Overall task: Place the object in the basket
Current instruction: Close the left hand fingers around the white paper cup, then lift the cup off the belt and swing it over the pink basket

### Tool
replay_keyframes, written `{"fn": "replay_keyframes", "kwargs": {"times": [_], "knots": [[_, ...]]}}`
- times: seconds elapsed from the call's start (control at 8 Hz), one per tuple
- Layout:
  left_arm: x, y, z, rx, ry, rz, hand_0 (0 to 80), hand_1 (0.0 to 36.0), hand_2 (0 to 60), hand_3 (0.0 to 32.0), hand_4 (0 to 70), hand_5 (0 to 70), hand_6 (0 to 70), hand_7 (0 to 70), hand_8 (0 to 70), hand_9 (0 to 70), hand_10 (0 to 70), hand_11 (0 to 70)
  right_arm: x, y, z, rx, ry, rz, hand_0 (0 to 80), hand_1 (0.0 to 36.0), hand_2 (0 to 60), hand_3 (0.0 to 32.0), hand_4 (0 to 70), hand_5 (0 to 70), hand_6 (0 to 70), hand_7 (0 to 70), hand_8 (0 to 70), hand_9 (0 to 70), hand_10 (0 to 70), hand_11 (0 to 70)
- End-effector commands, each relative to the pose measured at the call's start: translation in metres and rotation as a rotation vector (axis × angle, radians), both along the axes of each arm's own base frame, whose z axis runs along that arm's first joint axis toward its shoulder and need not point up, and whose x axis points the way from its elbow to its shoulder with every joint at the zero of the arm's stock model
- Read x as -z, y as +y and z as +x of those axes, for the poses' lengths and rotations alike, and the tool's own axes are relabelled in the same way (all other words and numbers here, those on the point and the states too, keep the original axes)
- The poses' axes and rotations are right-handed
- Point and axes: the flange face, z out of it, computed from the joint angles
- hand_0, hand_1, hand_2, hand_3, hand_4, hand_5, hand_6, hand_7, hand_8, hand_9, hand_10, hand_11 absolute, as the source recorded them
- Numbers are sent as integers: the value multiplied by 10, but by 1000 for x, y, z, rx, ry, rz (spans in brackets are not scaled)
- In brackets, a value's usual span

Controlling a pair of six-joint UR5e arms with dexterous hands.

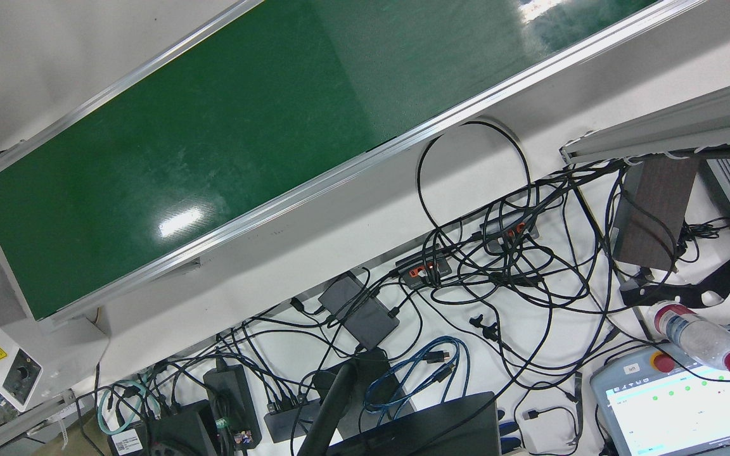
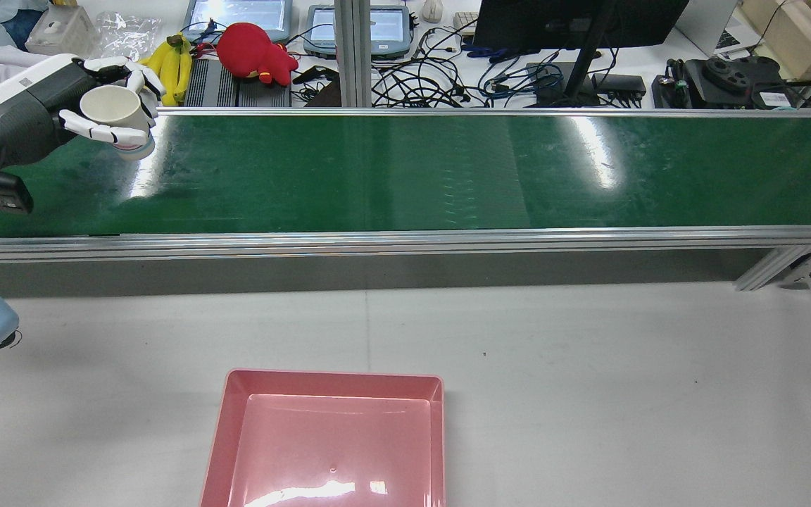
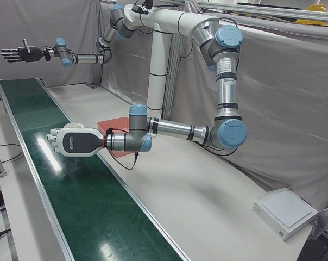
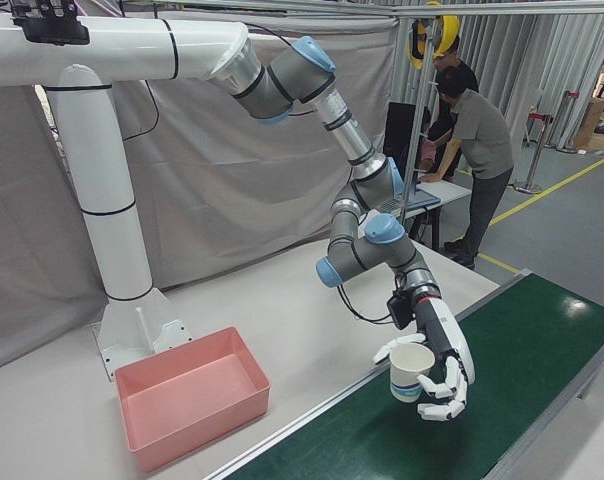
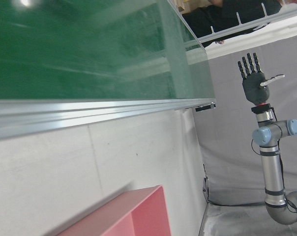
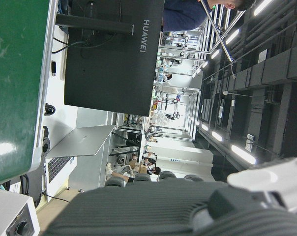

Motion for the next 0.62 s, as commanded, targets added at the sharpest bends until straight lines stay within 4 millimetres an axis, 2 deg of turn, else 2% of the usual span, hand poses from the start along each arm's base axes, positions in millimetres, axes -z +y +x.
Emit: {"fn": "replay_keyframes", "kwargs": {"times": [0.0,0.25,0.38,0.5], "knots": [[75,76,38,-133,-15,88,523,152,180,0,237,700,184,428,337,466,292,429,0,0,0,0,1,1,0,0,0,0,0,0,0,0,0,0,0,0],[120,148,72,-241,-51,142,518,152,196,0,223,700,182,418,334,463,301,441,0,0,0,0,-1,1,0,0,0,0,0,0,0,0,0,0,0,0],[137,184,85,-293,-70,171,512,151,209,0,227,700,185,419,337,466,309,451,0,0,0,0,-1,1,0,0,0,0,0,0,0,0,0,0,0,0],[144,218,103,-351,-109,190,515,152,209,0,227,700,186,417,336,464,306,448,0,0,0,0,1,1,0,0,0,0,0,0,0,0,0,0,0,0]]}}
